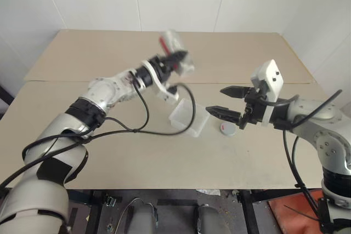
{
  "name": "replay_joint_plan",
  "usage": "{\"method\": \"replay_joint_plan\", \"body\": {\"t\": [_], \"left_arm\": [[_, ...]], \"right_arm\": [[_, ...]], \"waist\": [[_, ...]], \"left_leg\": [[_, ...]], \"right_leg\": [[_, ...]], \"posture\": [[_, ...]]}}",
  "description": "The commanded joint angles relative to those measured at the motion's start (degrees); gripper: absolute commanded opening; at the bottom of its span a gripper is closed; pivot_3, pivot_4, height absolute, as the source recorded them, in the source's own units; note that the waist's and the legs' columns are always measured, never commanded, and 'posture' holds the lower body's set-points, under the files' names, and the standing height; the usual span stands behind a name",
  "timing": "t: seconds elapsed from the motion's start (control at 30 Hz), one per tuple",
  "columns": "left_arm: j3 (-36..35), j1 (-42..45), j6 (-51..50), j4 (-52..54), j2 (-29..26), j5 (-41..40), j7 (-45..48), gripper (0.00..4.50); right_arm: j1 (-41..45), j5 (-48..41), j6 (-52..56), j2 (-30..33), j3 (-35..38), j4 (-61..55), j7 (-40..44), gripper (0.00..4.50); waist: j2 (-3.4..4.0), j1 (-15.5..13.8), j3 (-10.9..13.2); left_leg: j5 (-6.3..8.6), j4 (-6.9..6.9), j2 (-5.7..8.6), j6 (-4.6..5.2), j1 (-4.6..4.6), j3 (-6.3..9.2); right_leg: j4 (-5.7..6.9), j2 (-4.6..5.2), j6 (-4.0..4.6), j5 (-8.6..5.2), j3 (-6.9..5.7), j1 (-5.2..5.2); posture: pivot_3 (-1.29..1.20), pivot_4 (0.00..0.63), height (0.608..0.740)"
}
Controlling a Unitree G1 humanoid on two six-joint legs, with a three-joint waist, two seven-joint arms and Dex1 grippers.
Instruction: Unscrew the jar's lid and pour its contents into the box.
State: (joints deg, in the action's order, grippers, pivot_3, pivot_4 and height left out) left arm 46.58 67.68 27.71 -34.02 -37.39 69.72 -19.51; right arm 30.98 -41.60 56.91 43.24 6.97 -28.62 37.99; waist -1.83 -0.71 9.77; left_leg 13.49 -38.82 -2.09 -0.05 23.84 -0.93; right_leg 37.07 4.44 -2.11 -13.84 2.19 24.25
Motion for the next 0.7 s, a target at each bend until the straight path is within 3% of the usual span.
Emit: {"method": "replay_joint_plan", "body": {"t": [0.03, 0.47, 0.7], "left_arm": [[4.31, 1.63, -0.75, 0.79, 0.66, 9.05, -5.01, 1.93], [7.56, 3.61, -7.98, -2.26, 4.76, 19.7, -11.41, 1.93], [-3.19, -1.2, -7.52, -1.0, 5.82, 4.47, -5.65, 1.93]], "right_arm": [[1.38, 0.73, -1.86, 1.1, 0.44, -0.73, 0.24, 4.45], [-0.25, -1.18, -0.87, 0.85, 2.59, -3.82, -2.06, 4.45], [-0.63, -0.77, -1.68, 0.77, 2.07, -4.01, -1.82, 4.45]], "waist": [[0.0, 0.01, 0.0], [-0.01, 0.04, 0.0], [-0.01, 0.15, 0.01]], "left_leg": [[0.0, -0.01, 0.0, 0.0, 0.06, 0.0], [0.0, -0.04, 0.0, 0.0, 0.12, 0.03], [0.0, -0.06, 0.0, 0.0, 0.12, 0.04]], "right_leg": [[0.01, -0.01, 0.0, 0.0, 0.0, 0.06], [0.04, 0.01, -0.02, 0.0, -0.01, 0.1], [0.06, 0.02, -0.02, 0.01, -0.01, 0.1]], "posture": [[0.0, 0.15, 0.74], [0.0, 0.15, 0.74], [0.0, 0.15, 0.74]]}}
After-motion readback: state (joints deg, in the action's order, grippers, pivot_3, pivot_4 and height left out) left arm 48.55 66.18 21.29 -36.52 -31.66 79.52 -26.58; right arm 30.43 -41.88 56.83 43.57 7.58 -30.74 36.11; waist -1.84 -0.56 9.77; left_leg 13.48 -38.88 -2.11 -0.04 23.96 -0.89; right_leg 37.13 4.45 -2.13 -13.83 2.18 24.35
